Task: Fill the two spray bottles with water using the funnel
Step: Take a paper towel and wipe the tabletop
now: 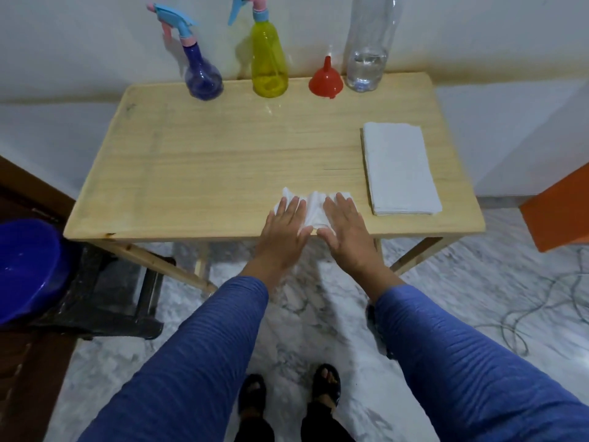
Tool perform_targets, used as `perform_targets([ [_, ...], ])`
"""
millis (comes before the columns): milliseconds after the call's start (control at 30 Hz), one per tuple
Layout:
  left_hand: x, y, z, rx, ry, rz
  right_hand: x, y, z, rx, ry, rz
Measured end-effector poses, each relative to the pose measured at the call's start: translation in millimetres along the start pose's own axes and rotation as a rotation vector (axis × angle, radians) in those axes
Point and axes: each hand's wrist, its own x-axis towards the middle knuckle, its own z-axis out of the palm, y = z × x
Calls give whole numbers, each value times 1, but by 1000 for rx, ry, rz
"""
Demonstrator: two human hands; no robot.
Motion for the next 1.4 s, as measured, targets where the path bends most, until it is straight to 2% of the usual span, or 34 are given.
perform_targets([
  [167, -12, -18, 0, -113, 10, 51, -14, 17, 1, 150, 148, -79],
  [267, -20, -26, 4, -204, 109, 65, -16, 19, 5, 186, 212, -59],
  [333, -24, -26, 5, -247, 251, 51, -17, 17, 6, 175, 258, -58],
  [400, -25, -20, -2, -310, 329, 15, -18, 14, 4, 169, 270, -50],
  [500, -28, -11, -14, -480, 348, -104, -22, 5, -2, 206, 293, -1],
  [600, -36, -4, -25, -584, 371, -119, -32, -8, -15, 286, 334, 93],
  [733, -47, 13, -42, -665, 306, -93, -56, -25, -36, 335, 397, 217],
  [1033, -45, 99, -59, -727, 197, 119, -131, -25, -105, 333, 711, 366],
  [1233, -47, 176, -32, -799, 57, 194, -184, 21, -140, 313, 809, 494],
  [1400, -36, 226, 19, -801, -47, 211, -211, 86, -147, 326, 782, 583],
])
